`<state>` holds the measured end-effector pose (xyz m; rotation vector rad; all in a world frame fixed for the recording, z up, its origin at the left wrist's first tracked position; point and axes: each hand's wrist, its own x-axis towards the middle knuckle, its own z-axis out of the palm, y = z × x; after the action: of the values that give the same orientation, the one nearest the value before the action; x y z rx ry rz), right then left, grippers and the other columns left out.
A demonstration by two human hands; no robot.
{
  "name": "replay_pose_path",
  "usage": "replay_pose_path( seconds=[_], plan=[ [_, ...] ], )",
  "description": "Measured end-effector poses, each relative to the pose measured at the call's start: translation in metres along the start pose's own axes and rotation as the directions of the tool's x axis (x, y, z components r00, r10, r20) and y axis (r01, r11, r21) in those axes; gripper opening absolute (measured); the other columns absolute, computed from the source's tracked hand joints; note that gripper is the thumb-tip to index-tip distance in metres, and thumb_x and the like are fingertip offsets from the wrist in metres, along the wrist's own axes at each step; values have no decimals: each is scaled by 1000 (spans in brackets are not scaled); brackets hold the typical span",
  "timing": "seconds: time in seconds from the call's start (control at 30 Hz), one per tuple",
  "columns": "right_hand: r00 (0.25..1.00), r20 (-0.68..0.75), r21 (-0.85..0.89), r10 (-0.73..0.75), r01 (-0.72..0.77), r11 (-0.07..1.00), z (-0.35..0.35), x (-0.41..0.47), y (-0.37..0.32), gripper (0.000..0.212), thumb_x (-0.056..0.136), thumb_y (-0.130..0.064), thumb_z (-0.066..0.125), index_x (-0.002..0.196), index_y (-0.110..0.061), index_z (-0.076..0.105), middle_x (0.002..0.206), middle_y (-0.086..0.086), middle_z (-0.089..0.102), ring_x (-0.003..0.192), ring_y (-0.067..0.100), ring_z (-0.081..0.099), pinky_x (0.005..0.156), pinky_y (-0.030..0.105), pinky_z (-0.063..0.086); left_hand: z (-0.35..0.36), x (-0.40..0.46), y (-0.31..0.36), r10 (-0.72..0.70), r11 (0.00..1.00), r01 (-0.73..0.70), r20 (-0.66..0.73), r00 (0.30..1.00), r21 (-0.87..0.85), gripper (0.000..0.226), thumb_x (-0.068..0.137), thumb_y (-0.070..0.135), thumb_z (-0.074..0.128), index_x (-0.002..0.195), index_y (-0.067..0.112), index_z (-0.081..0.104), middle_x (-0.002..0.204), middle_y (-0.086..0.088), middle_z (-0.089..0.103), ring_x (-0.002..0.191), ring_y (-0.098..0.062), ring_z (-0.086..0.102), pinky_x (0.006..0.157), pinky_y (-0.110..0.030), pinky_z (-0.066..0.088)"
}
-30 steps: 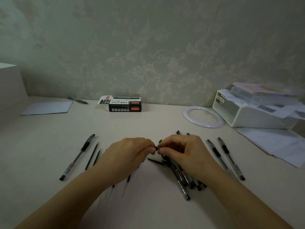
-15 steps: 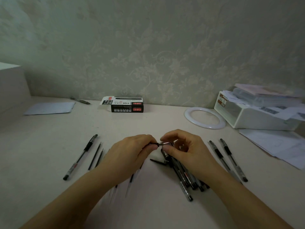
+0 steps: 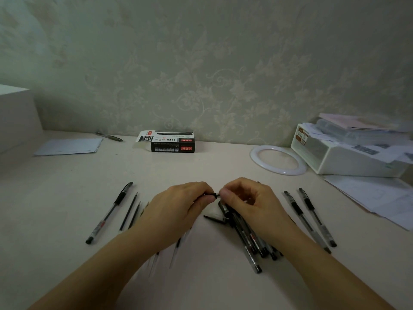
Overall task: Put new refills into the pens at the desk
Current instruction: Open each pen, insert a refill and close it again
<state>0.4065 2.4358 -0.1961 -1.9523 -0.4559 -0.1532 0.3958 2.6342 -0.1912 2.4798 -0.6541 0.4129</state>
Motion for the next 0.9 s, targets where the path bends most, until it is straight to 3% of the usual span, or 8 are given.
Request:
replay_pose_path(
  seconds=[0.1,0.2,0.3,0.57,0.63,0.7,0.8,0.9],
  plan=[
    [1000,-1,68,-2,2,998,1,0,-1,5,89,-30,70,88,-26,73,82,-7,74,80,8,70,76,20,55,-1,0,2,0,1000,0,12,1000,-10,33,93,53,26,110,38,51,84,17,60,76,-4,58,67,-35,52],
    [999,-40,105,-7,11,994,1,1,-1,7,88,-20,71,88,-26,73,84,-4,75,81,13,70,79,25,58,-2,-2,4,11,1000,-10,18,1000,-24,36,90,57,19,111,44,44,85,13,61,78,-6,60,67,-36,52],
    [993,-122,122,8,7,993,-2,3,-1,9,87,-22,72,86,-31,73,84,-5,74,79,11,70,74,21,57,-3,-1,3,-2,1000,2,-3,1000,-20,22,98,44,29,115,45,43,86,19,57,79,-4,58,69,-34,51],
    [948,-318,123,35,5,992,-7,6,3,5,85,-31,73,84,-36,71,81,-8,72,72,6,65,65,12,50,-5,0,3,-58,998,59,-32,998,31,29,102,30,35,124,45,47,83,20,49,72,-3,48,68,-29,48],
    [966,-257,-13,-31,28,1000,-10,4,1,8,83,-29,75,82,-35,71,79,-12,71,69,4,63,64,12,50,-5,0,1,-87,996,89,-57,995,30,28,102,30,36,123,43,48,84,18,51,70,-4,50,68,-31,49],
    [991,-82,-250,-108,84,965,-9,0,-2,8,80,-29,76,82,-35,72,76,-17,68,67,1,59,61,10,46,-5,1,0,-113,993,115,-71,991,19,27,102,29,37,122,42,49,81,15,52,70,-6,50,68,-31,49],
    [968,206,-540,-143,234,809,-1,-4,-1,9,82,-34,71,91,-35,74,74,-23,58,77,-2,50,69,14,37,-5,1,0,-119,993,119,-49,992,14,27,102,29,38,122,41,51,81,14,53,70,-6,50,67,-29,47],
    [940,298,-618,-163,320,717,4,-4,2,17,88,-36,63,101,-34,74,78,-23,46,77,-1,37,70,16,28,-4,0,1,-104,995,104,-37,994,2,27,101,27,40,122,39,52,78,14,50,69,-6,49,68,-30,47]
  ],
)
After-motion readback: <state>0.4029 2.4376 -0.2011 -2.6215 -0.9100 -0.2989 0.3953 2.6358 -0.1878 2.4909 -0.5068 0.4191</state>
